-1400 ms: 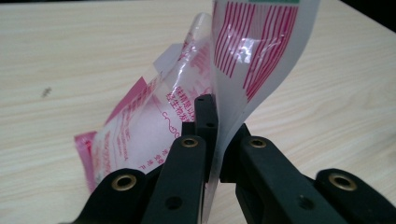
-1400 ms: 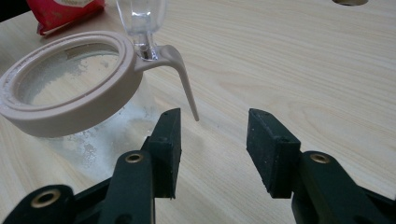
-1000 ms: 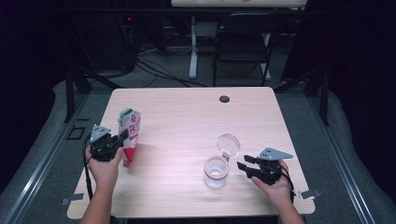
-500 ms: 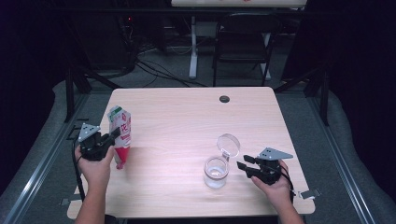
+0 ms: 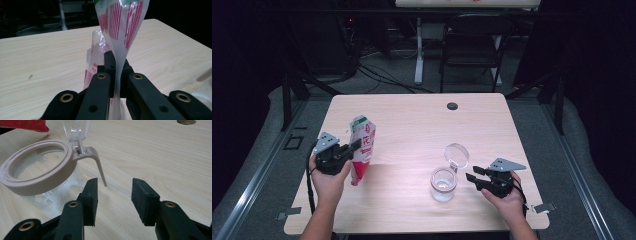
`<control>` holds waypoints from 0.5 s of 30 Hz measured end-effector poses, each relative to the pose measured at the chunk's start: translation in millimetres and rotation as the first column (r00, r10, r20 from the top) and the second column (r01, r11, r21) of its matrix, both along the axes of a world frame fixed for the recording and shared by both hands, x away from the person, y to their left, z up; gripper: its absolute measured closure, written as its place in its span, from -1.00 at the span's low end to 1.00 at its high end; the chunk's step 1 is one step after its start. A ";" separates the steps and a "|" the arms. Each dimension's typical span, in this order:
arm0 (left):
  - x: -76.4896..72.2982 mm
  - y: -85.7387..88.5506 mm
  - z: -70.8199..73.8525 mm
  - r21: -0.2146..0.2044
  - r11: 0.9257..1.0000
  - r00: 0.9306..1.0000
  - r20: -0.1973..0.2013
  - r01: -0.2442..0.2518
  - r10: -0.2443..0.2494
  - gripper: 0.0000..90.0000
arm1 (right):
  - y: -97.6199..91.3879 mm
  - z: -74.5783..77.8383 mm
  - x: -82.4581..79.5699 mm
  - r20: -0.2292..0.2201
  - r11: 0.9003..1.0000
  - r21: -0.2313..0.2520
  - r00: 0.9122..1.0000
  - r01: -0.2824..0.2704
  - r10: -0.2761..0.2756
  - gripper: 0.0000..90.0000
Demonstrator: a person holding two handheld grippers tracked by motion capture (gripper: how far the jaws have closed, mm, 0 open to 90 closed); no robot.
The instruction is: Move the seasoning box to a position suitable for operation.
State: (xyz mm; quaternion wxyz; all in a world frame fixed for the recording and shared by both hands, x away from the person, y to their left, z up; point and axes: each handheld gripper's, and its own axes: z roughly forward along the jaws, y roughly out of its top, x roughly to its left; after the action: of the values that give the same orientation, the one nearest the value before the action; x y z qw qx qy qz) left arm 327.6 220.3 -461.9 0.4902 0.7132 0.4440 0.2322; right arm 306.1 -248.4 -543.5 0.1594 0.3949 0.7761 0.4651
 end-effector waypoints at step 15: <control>-7.8 -60.1 -2.0 -0.028 0.978 0.978 -0.007 0.209 -0.209 1.00 | 4.0 2.0 -1.5 0.016 1.000 -0.018 1.000 -0.007 0.008 0.29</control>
State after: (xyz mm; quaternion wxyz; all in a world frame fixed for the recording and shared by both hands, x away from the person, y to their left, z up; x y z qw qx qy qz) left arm 319.8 160.2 -463.9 0.5194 0.7502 0.3722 0.1701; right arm 304.6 -244.3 -541.5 0.1675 0.3868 0.7803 0.4620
